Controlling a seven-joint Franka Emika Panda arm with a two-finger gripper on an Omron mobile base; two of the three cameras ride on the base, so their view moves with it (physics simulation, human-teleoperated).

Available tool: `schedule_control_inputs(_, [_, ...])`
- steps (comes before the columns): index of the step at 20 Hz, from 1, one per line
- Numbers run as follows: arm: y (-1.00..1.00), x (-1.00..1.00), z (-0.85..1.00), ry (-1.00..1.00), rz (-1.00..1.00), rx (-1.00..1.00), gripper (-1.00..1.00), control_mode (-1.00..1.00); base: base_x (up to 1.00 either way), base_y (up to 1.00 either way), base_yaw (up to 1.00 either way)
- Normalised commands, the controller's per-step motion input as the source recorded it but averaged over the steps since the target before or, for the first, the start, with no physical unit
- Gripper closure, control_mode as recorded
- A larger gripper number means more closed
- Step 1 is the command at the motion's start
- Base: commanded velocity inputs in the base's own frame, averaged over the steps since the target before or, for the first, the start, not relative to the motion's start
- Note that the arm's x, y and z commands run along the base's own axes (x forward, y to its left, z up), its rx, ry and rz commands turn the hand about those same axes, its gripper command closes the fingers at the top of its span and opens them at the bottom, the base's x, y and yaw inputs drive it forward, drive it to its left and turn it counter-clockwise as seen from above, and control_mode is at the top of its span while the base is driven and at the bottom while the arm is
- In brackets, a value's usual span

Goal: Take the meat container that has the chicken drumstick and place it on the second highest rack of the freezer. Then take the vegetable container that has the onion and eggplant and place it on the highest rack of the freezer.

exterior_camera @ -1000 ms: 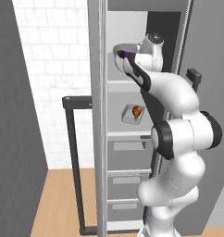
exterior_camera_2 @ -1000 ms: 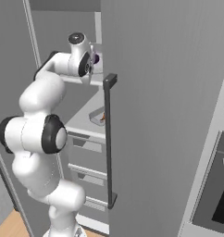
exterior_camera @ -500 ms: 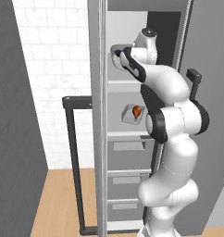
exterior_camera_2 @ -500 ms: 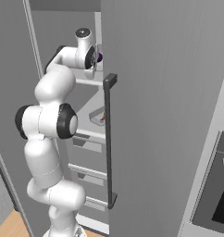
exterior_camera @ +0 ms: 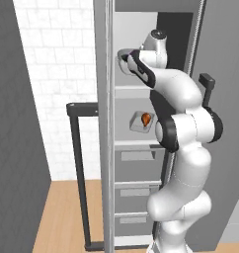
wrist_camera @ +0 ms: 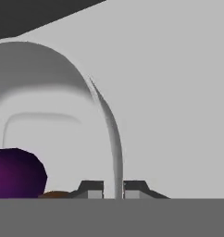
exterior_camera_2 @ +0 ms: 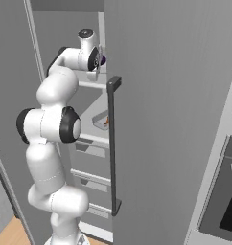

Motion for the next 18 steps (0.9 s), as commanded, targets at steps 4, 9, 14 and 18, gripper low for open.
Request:
schedule_control_inputs(4, [0.0, 0.0, 0.0, 0.0, 0.0, 0.0, -1.0, -1.0, 0.0, 0.0, 0.0])
schedule_control_inputs(9, [0.0, 0.0, 0.0, 0.0, 0.0, 0.0, -1.0, -1.0, 0.0, 0.0, 0.0])
schedule_control_inputs(14, [0.0, -0.61, -0.09, -0.35, 0.0, 0.0, -1.0, -1.0, 0.0, 0.0, 0.0])
schedule_control_inputs(18, [0.0, -0.78, -0.3, -0.41, 0.0, 0.0, -1.0, -1.0, 0.0, 0.0, 0.0])
